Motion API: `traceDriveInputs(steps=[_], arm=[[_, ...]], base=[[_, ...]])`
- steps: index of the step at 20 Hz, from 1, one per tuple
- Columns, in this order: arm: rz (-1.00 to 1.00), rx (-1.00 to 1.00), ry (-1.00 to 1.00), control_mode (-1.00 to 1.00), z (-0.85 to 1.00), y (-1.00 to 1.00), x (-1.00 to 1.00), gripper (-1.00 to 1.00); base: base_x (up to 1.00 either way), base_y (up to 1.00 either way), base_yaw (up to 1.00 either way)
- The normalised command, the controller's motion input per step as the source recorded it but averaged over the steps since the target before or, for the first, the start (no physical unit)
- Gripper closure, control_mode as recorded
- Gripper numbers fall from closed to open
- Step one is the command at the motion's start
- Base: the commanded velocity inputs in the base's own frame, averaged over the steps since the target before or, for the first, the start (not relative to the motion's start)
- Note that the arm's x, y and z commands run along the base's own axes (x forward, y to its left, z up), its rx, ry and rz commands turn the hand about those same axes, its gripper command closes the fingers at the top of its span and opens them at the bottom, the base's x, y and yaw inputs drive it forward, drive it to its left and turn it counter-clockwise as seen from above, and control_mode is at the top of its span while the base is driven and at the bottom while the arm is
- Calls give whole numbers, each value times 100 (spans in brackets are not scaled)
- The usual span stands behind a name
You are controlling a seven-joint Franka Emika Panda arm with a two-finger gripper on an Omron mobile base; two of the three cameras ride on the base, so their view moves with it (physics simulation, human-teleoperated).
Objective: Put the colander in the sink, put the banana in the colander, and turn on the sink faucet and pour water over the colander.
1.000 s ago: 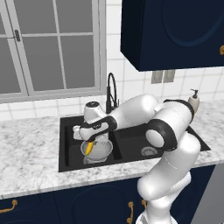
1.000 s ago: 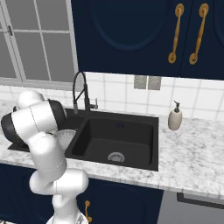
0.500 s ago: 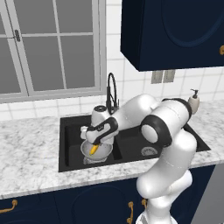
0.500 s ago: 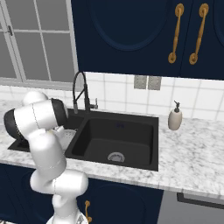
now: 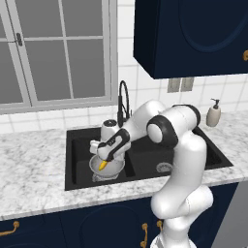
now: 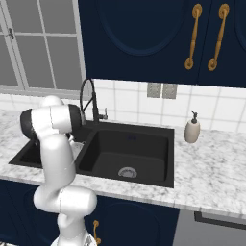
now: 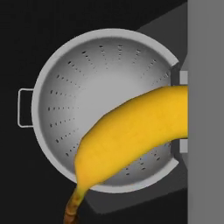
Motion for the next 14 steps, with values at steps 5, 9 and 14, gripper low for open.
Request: traceDriveInputs(steps=[5,9,14], arm=[[-5,0,0,-100,-42,-2,22,100],[-2,0,0,-100,-42,-5,5,100],[-2,0,0,-100,-33,-3,6,100]], base=[[0,0,0],[0,0,0],[0,0,0]])
